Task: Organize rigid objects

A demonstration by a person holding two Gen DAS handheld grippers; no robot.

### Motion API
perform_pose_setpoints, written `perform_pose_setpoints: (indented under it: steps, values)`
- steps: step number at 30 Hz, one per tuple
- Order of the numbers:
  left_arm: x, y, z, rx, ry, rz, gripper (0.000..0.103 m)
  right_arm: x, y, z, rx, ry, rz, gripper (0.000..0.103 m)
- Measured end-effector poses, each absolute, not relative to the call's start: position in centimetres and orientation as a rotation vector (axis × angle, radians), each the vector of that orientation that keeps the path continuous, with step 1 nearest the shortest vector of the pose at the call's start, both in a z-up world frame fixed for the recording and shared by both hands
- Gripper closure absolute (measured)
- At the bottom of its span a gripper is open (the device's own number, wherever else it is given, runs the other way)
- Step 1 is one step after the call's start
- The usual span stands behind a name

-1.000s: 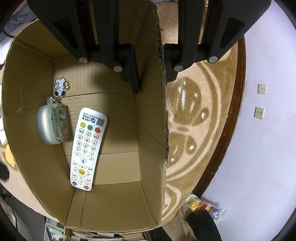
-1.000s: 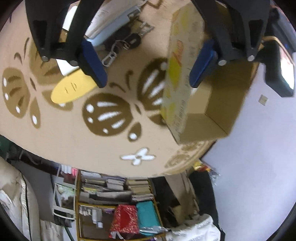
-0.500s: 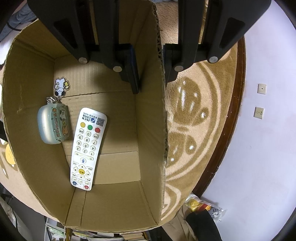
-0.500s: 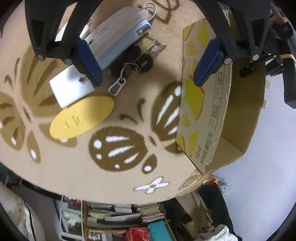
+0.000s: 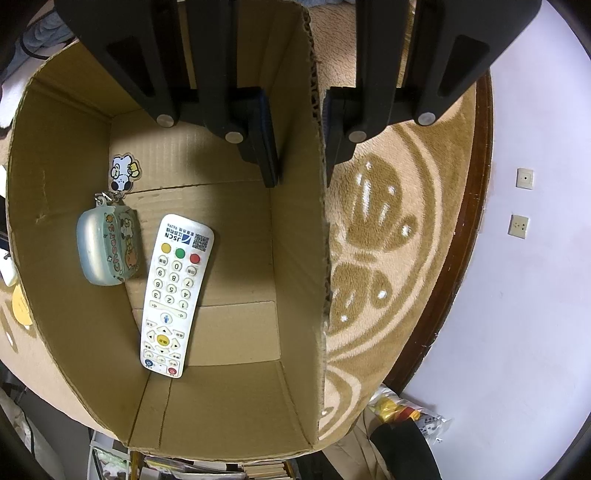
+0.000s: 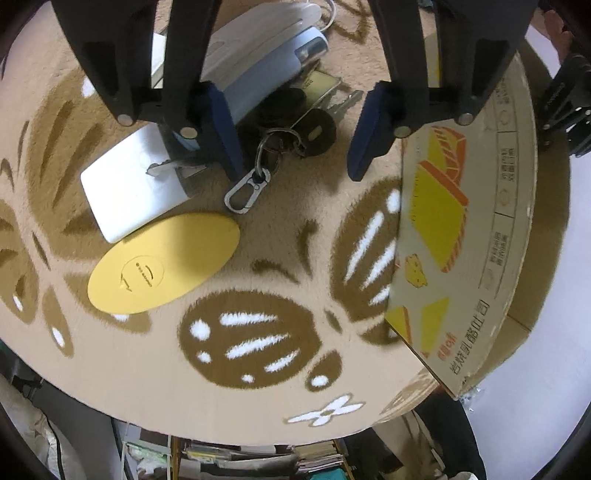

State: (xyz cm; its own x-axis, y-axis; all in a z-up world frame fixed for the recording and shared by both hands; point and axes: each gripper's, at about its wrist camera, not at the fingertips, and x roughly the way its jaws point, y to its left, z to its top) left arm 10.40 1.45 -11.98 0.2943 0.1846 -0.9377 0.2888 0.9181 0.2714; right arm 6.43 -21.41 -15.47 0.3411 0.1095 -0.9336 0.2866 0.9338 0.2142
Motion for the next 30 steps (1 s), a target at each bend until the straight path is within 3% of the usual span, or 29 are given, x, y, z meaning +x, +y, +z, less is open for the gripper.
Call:
perform_pose_setpoints:
  steps: [4, 8, 11, 12, 14, 30]
  values:
    - [10.4, 1.6, -12.0, 0.430, 1.283, -0.072, 0.082, 6.4, -21.8, -15.6, 0.395, 1.217, -0.135, 0.047]
    - [10.4, 1.6, -12.0, 0.433, 1.283, -0.071, 0.082, 6.3, -21.8, -15.5, 0.360, 1.229, -0.156, 0.077]
    - [10.4, 1.5, -12.1, 0.436, 1.281, -0.071, 0.082, 6.4, -21.7, -16.4, 0.414, 1.262, -0.115, 0.082]
    - [10.4, 1.5, -12.1, 0.436, 1.281, -0.071, 0.082, 6.4, -21.4, -16.4, 0.391, 1.260, -0.117, 0.090]
    - [10.3, 1.5, -12.1, 0.435, 1.281, -0.071, 0.082, 6.6, -20.6, -16.2, 0.344, 1.242, -0.100, 0.095]
    - [10.3, 1.4, -12.0, 0.438, 1.281, -0.070, 0.082, 6.7, -18.1, -8.3, 0.256, 0.903, -0.074, 0.098]
